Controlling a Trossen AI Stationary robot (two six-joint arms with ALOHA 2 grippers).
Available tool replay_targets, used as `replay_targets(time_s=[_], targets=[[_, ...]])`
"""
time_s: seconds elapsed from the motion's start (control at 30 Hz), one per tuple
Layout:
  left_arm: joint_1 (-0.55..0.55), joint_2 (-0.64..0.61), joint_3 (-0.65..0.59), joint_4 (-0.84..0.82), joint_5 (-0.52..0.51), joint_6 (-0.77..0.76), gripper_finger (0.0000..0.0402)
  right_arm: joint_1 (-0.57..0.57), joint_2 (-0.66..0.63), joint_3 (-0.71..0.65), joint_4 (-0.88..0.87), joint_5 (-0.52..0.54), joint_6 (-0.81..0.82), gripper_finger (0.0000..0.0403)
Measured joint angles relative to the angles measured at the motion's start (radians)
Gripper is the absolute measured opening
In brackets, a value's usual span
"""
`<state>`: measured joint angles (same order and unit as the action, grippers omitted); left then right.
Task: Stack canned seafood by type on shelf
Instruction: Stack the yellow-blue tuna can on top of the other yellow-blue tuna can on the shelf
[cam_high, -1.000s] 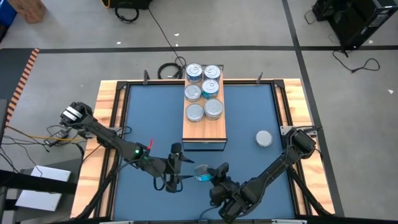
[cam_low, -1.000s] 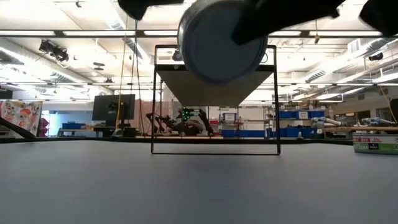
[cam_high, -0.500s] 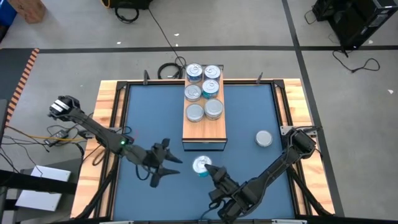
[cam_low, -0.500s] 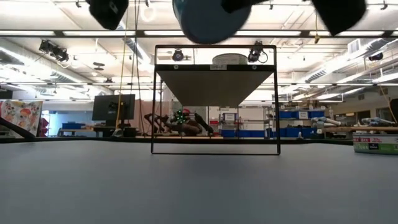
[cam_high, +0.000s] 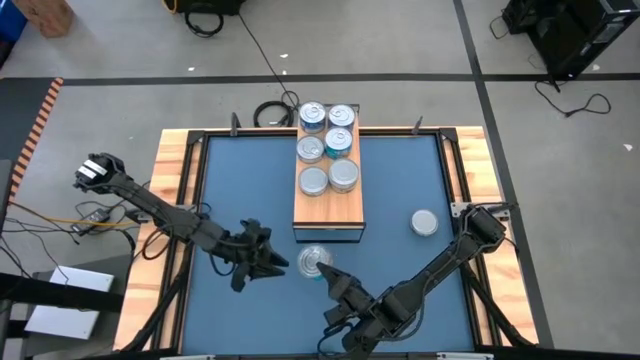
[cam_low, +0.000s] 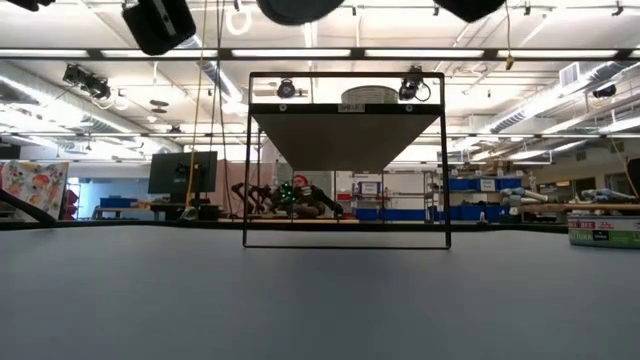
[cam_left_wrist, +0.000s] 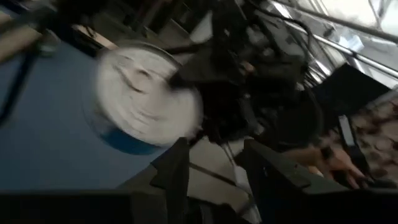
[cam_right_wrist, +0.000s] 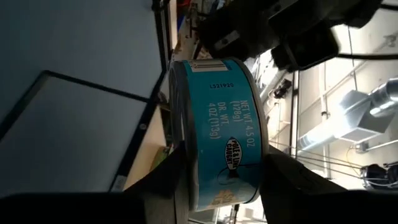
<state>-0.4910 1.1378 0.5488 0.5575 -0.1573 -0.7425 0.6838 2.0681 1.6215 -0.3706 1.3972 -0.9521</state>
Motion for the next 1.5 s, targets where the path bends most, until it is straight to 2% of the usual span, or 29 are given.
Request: replay_targets(time_s=[0.1, 0.27, 0.47, 0.67, 0.97, 1.37, 1.5], targets=[[0.012, 0.000, 0.000, 0.007, -0.038, -0.008, 0.0178, 0.001, 0.000, 0.000, 0.041, 0.000, -0.053, 0.0140], [0.052, 0.000, 0.000, 0.000, -0.091, -0.075, 0.0238, 0.001, 0.000, 0.000, 0.045, -0.003, -0.065, 0.0140], [0.100, 0.031, 0.001, -0.003, 0.011, -0.108, 0.0285, -0.001, 0.000, 0.000, 0.048, 0.001, -0.070, 0.0140], [0.132, 0.108, 0.001, 0.009, 0.040, -0.145, 0.0289, -0.001, 0.000, 0.000, 0.056, 0.011, -0.072, 0.0140], [0.171, 0.212, 0.000, 0.240, 0.133, -0.160, 0.0289, -0.002, 0.000, 0.000, 0.062, 0.021, -0.072, 0.0140], [0.184, 0.299, 0.003, 0.340, 0.241, -0.189, 0.0289, -0.011, -0.001, 0.000, 0.101, 0.007, -0.085, 0.0140], [0.185, 0.303, 0.008, 0.341, 0.248, -0.190, 0.0284, -0.013, -0.001, 0.000, 0.109, 0.001, -0.091, 0.0140]])
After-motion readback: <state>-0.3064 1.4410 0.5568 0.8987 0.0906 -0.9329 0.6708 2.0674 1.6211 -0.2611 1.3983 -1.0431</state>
